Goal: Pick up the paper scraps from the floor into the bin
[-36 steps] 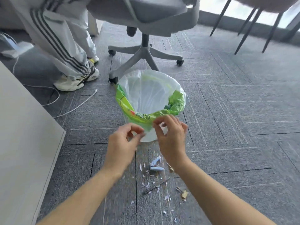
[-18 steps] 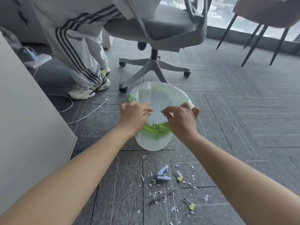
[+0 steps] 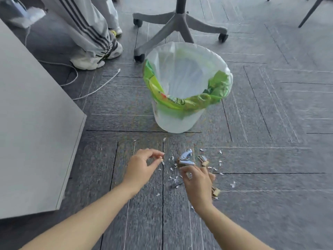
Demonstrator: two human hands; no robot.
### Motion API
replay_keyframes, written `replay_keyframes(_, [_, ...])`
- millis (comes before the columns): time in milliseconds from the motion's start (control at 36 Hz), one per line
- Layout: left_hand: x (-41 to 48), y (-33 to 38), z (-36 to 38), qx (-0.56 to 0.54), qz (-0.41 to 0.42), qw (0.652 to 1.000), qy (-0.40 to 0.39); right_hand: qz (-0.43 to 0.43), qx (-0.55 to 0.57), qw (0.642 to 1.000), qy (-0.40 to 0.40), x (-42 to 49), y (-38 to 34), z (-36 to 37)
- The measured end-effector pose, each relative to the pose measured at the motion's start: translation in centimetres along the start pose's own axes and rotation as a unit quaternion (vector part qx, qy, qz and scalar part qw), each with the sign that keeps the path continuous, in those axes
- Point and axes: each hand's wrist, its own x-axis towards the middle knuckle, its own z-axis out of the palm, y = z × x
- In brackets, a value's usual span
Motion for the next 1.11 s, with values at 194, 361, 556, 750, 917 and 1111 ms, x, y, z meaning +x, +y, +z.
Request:
replay_keyframes(194, [2.1,-4.1,3.7,0.109,-0.046,0.991,-0.062,0.015,-0.117,0.989,-0.088,-0.4,0.2,0.9])
replay_keyframes(361, [3.5,-5.5,5.8,0.151,-0.041,0.985,-0.068,0.013,-0.148,0.983,-0.112,0.0,0.5,2.0])
replay_keyframes(556, [4.2,-6.0,6.4,0.183,-0.031,0.979,-0.083,0.015,-0.161,0.981,-0.11,0.4,1.1,2.9])
replay_keyframes(750, [4.3,-6.5,6.5,0.176,-0.023,0.98,-0.089,0.035,-0.162,0.978,-0.13,0.7,0.7,3.1])
replay_keyframes(917, [4.3,-6.4,6.3,0.184,0.003,0.978,-0.102,0.035,-0.165,0.976,-0.136,0.8,0.7,3.3])
replay_keyframes(1111, [0.9,-5.6,6.7,0.135,0.017,0.98,-0.148,0.016,-0.181,0.974,-0.132,0.6,1.0,3.7])
